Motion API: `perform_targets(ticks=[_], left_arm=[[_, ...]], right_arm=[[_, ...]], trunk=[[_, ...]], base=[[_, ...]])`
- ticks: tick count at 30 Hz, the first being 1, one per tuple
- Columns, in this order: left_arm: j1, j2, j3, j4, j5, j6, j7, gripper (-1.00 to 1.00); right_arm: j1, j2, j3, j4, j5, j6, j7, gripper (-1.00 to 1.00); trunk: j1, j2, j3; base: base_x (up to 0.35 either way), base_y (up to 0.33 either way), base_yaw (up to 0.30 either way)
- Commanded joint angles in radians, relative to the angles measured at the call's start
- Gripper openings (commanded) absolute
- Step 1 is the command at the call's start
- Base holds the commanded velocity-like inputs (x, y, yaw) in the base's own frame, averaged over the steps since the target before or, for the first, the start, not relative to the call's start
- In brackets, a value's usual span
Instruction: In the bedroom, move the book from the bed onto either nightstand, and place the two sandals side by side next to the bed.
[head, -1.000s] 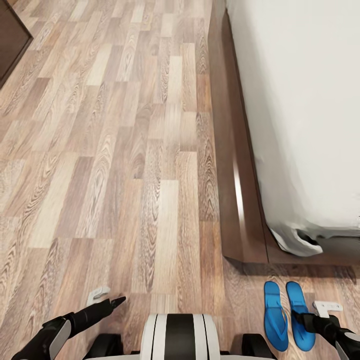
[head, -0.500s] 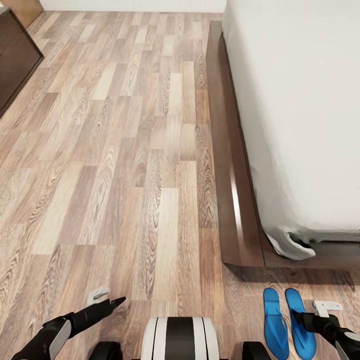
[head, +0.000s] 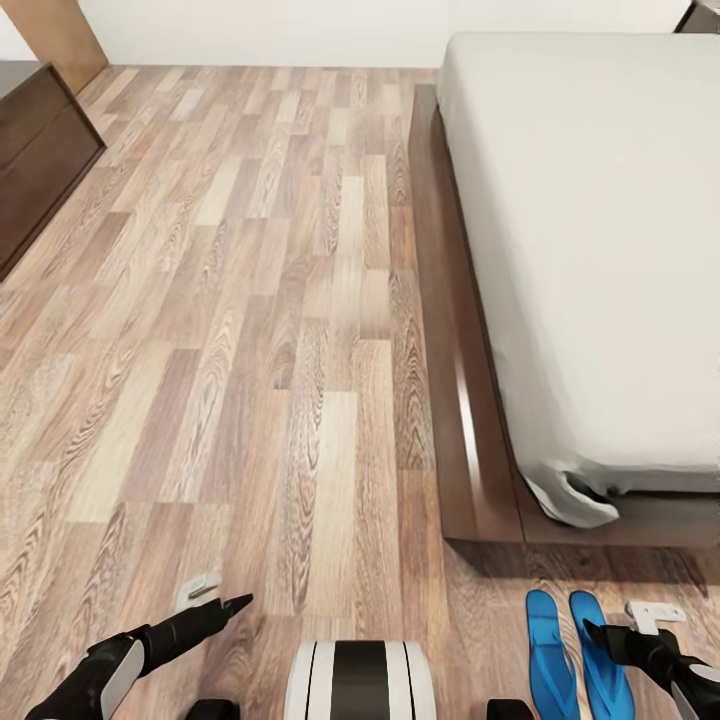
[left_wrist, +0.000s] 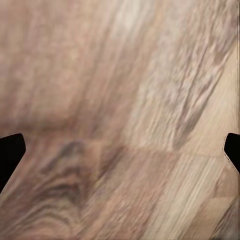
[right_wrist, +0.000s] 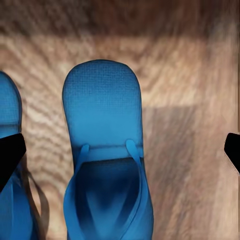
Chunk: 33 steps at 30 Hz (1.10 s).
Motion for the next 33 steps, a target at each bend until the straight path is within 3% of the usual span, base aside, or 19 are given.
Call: perform_targets(ticks=[1,10,12,14,15,18,19,25,33], left_arm=[[0.0,0.0,0.003,0.0,0.007,0.009,-0.003,1.0],[0.0,-0.027,0.002,0.023,0.003,0.006,-0.002,1.0],[0.0,-0.029,0.001,0.034,0.001,0.001,-0.002,1.0],[0.0,-0.029,0.001,0.038,0.001,-0.002,-0.003,1.0],[0.0,-0.029,0.001,0.039,0.001,-0.003,-0.003,1.0],[0.0,-0.032,0.0,0.051,0.0,-0.008,-0.005,1.0],[0.0,-0.033,0.0,0.065,-0.001,-0.017,-0.004,1.0],[0.0,-0.037,-0.001,0.108,-0.001,-0.092,-0.004,1.0],[0.0,-0.046,-0.001,0.125,-0.002,-0.104,-0.003,1.0]], right_arm=[[0.0,0.0,-0.004,-0.002,-0.007,0.007,0.007,1.0],[0.003,-0.002,-0.009,0.032,-0.039,0.004,0.039,1.0],[0.004,-0.007,-0.01,0.067,-0.108,0.004,0.167,1.0],[0.004,-0.011,-0.01,0.102,-0.172,0.005,0.35,1.0],[0.004,-0.012,-0.01,0.11,-0.183,0.006,0.397,1.0],[0.004,-0.014,-0.011,0.179,-0.219,0.007,0.634,1.0],[0.004,-0.014,-0.011,0.207,-0.222,0.005,0.66,1.0],[0.004,-0.014,-0.012,0.283,-0.226,0.0,0.697,1.0],[0.004,-0.014,-0.013,0.29,-0.226,-0.001,0.699,1.0]], trunk=[[-0.001,0.0,0.003],[-0.005,0.002,0.038],[-0.006,0.003,0.046],[-0.006,0.003,0.054],[-0.007,0.003,0.058],[-0.008,0.004,0.069],[-0.009,0.004,0.073],[-0.011,0.006,0.096],[-0.015,0.008,0.127]], base=[[0.0,0.0,0.0],[0.0,0.0,0.0],[0.0,0.0,0.0],[0.0,0.0,0.0],[0.0,0.0,0.0],[0.0,0.0,0.0],[0.0,0.0,0.0],[0.0,0.0,0.0],[0.0,0.0,0.0]])
